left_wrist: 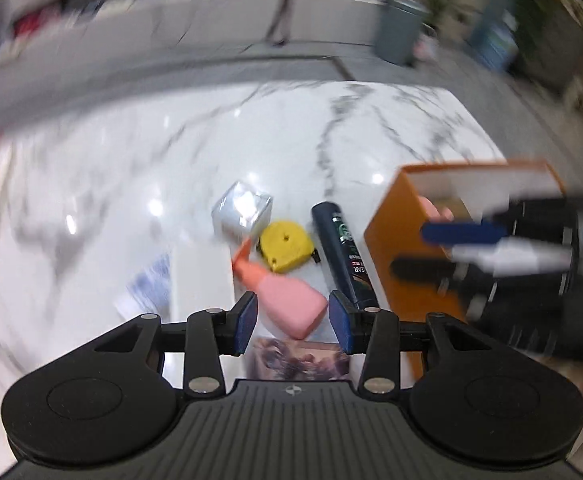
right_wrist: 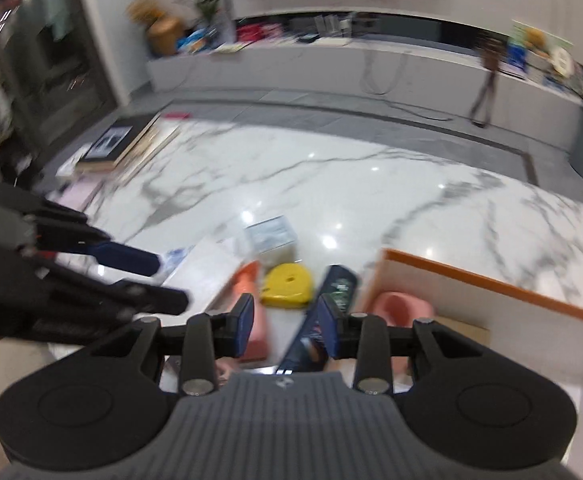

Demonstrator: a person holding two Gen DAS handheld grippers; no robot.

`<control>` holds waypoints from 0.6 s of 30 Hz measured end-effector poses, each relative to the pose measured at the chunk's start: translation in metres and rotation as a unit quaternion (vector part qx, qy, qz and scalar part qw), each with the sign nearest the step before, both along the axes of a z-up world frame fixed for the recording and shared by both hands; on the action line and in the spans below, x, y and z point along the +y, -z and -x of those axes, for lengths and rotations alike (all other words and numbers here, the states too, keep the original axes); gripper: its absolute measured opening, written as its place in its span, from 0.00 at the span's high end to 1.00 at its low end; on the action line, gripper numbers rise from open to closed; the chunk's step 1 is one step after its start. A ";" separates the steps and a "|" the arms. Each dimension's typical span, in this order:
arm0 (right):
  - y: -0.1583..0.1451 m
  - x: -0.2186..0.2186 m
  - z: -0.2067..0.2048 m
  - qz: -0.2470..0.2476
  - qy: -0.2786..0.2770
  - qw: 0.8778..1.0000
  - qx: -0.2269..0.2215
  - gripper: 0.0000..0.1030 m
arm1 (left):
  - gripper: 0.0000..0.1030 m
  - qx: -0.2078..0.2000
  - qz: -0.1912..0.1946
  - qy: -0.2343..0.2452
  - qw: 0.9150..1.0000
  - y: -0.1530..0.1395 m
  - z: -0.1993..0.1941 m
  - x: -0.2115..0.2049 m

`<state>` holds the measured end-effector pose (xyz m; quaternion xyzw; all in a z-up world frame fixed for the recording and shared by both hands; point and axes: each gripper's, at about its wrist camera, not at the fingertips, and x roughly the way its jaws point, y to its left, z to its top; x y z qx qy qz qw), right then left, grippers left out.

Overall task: Organize rigid objects
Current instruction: 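Move the left tool to the pink pump bottle while the right tool returns to the table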

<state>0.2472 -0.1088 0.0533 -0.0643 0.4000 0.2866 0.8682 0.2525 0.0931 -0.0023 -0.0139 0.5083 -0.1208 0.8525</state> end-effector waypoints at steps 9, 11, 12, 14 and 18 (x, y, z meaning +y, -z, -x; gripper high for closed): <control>0.044 0.047 -0.024 0.098 -0.061 0.993 0.014 0.85 | 0.52 0.068 0.066 -0.087 0.992 0.052 -0.040 0.023; 0.050 0.053 -0.029 0.113 -0.070 0.991 0.013 0.85 | 0.53 0.076 0.076 -0.096 0.989 0.062 -0.049 0.022; 0.053 0.055 -0.032 0.119 -0.075 0.990 0.012 0.85 | 0.53 0.081 0.082 -0.102 0.988 0.066 -0.054 0.023; 0.057 0.059 -0.037 0.128 -0.080 0.988 0.015 0.85 | 0.53 0.091 0.087 -0.110 0.986 0.074 -0.062 0.022; 0.064 0.064 -0.046 0.136 -0.094 0.986 0.021 0.85 | 0.52 0.106 0.075 -0.116 0.985 0.086 -0.072 0.021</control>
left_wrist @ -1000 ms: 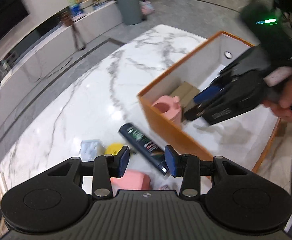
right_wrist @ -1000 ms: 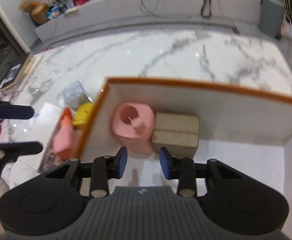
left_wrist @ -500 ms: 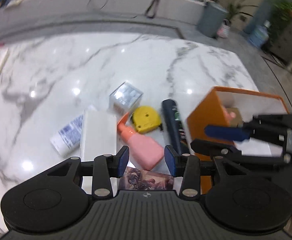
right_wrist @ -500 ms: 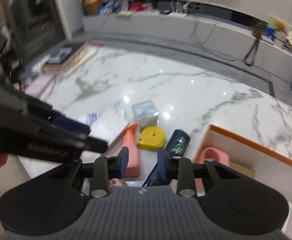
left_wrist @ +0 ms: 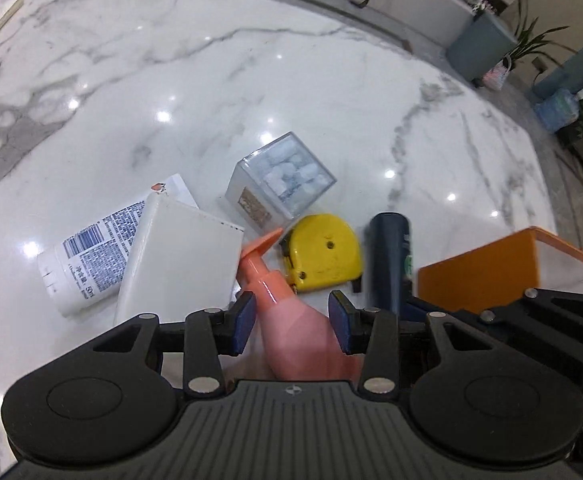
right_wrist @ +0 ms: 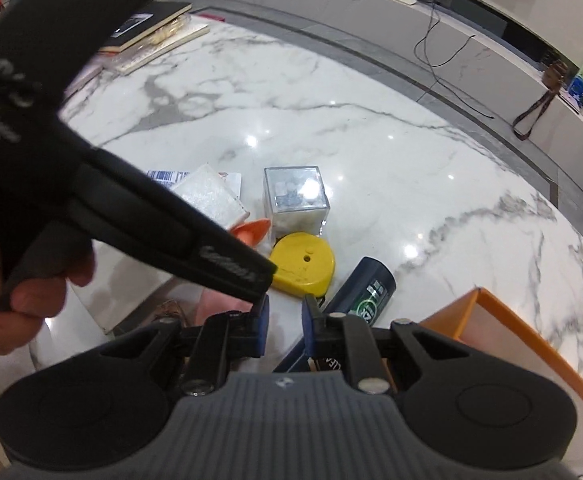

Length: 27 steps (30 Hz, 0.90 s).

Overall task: Organize rigid objects
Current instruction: 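Move the left tool to the pink pump bottle while the right tool returns to the table, then grasp the pink pump bottle with the left tool while the right tool grasps the clear cube box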

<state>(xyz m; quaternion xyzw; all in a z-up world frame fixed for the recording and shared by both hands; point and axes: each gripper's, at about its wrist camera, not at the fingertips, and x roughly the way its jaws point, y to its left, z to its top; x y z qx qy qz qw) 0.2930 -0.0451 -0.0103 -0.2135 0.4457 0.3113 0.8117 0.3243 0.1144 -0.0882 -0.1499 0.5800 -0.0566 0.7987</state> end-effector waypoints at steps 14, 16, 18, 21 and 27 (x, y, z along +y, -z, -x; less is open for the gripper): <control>0.020 0.006 -0.013 0.004 0.003 1.000 0.027 0.82 | 0.68 -0.004 -0.026 0.027 0.999 0.007 -0.006 -0.007; 0.019 0.003 -0.016 -0.001 0.008 1.000 0.029 0.80 | 0.70 -0.024 -0.025 0.036 0.999 -0.003 0.002 -0.005; 0.016 0.000 -0.017 -0.006 0.011 1.000 0.026 0.78 | 0.70 -0.045 -0.026 0.042 0.998 -0.016 0.010 -0.001; 0.011 -0.003 -0.018 -0.020 0.014 0.999 0.025 0.64 | 0.72 -0.072 -0.020 0.049 0.996 -0.035 0.021 0.006; 0.001 0.001 -0.019 -0.038 0.003 0.999 0.006 0.54 | 0.72 -0.133 -0.034 0.064 0.989 -0.065 0.035 0.018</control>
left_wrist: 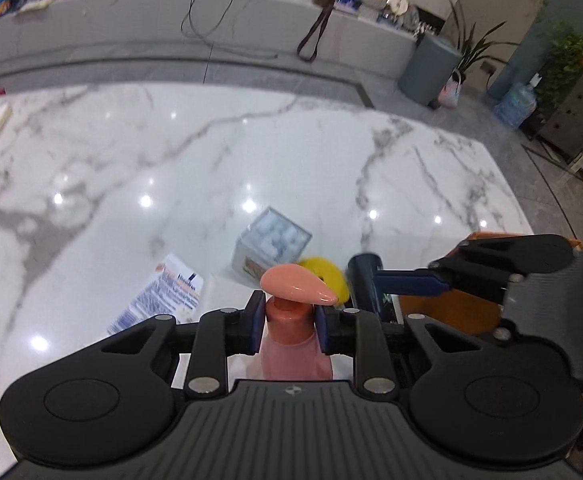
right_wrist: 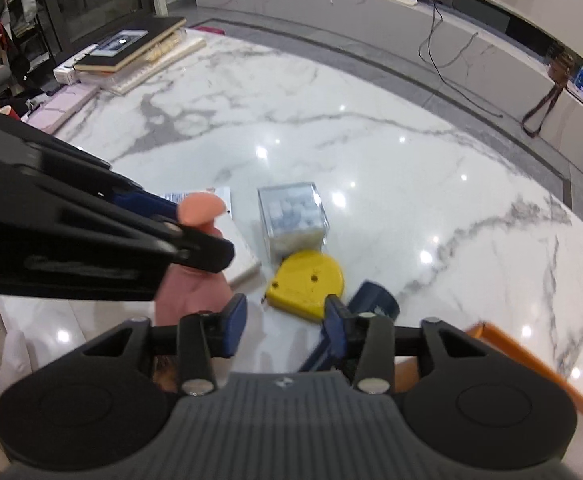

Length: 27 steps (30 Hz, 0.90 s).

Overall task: Organize rigid objects
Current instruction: 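Grasp the pink pump bottle with the left tool while the right tool grasps the clear cube box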

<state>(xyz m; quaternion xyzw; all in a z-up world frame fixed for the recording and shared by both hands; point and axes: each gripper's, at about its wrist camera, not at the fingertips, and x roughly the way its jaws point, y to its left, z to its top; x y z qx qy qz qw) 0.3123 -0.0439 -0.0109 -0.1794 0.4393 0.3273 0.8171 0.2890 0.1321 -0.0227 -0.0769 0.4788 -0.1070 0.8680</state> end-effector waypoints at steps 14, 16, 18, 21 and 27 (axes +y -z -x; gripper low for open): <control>0.011 0.052 -0.048 0.010 -0.026 1.000 -0.011 0.44 | 0.72 -0.083 -0.048 -0.014 0.995 -0.010 -0.021 0.029; 0.017 0.056 -0.056 0.011 -0.023 1.000 -0.001 0.44 | 0.72 -0.085 -0.044 -0.011 0.995 -0.007 -0.023 0.031; 0.021 0.057 -0.062 0.009 -0.017 1.000 -0.002 0.43 | 0.72 -0.086 -0.045 -0.007 0.995 -0.005 -0.023 0.031; 0.028 0.057 -0.071 0.008 -0.005 1.000 0.022 0.43 | 0.72 -0.086 -0.049 -0.006 0.995 -0.003 -0.022 0.032; 0.027 0.051 -0.070 0.002 0.015 0.999 0.033 0.54 | 0.72 -0.094 -0.048 -0.006 0.994 -0.007 -0.012 0.032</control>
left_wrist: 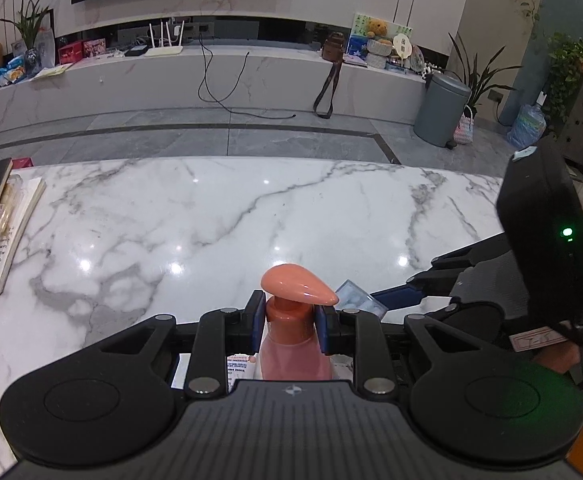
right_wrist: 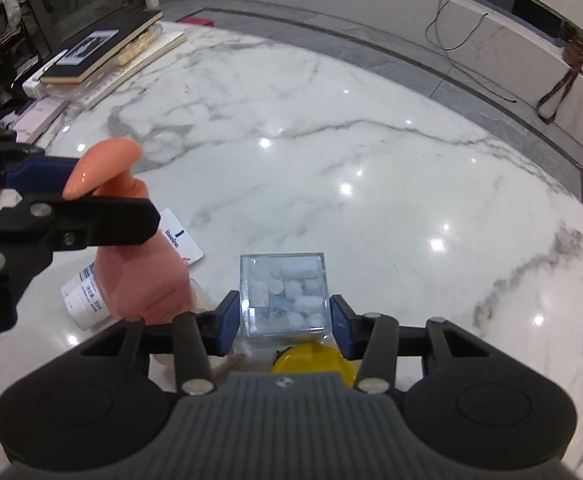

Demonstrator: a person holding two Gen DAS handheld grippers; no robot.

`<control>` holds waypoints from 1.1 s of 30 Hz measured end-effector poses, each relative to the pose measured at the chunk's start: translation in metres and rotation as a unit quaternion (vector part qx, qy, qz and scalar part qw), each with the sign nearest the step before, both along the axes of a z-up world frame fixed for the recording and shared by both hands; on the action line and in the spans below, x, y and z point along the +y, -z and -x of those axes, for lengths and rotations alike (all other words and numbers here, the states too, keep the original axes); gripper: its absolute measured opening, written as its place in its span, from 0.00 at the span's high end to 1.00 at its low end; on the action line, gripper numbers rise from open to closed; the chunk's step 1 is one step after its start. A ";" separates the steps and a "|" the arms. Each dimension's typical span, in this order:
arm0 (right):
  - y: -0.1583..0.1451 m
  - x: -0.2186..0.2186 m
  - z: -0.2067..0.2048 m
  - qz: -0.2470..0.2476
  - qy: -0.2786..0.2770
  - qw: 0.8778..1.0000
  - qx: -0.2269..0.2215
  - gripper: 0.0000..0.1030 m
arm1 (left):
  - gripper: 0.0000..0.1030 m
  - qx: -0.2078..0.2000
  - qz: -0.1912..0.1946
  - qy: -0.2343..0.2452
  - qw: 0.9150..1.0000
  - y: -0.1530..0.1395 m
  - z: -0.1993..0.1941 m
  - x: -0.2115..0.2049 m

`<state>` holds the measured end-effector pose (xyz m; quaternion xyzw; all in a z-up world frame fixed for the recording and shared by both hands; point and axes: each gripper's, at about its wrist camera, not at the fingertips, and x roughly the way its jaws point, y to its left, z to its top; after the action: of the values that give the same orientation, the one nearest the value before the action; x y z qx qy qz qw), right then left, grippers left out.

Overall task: Organize rigid objects
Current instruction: 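Grasp the pink pump bottle with the left tool while the right tool grasps the clear cube box, then carry the pump bottle and clear cube box into the orange box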

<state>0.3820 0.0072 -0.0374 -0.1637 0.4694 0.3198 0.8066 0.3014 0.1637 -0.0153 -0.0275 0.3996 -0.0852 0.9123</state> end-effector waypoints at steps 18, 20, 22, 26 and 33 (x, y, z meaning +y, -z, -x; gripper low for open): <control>-0.145 -0.136 0.103 -0.088 0.082 0.990 -0.072 0.55 | 0.72 -0.098 0.005 0.115 0.989 -0.101 0.082 -0.105; -0.151 -0.165 0.117 -0.092 0.106 0.987 -0.074 0.55 | 0.72 -0.099 0.009 0.139 0.985 -0.102 0.089 -0.127; -0.152 -0.194 0.129 -0.089 0.129 0.985 -0.072 0.55 | 0.72 -0.100 0.010 0.167 0.981 -0.099 0.093 -0.150; -0.132 -0.242 0.146 -0.081 0.176 0.980 -0.049 0.55 | 0.72 -0.079 0.004 0.203 0.976 -0.079 0.089 -0.195; -0.073 -0.287 0.142 -0.086 0.229 0.969 0.020 0.55 | 0.72 -0.021 -0.042 0.223 0.974 -0.017 0.064 -0.237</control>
<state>0.2395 -0.2800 0.0356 0.0247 0.4809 0.1694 0.8599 0.2378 -0.0730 0.0013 0.1024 0.3795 -0.2702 0.8789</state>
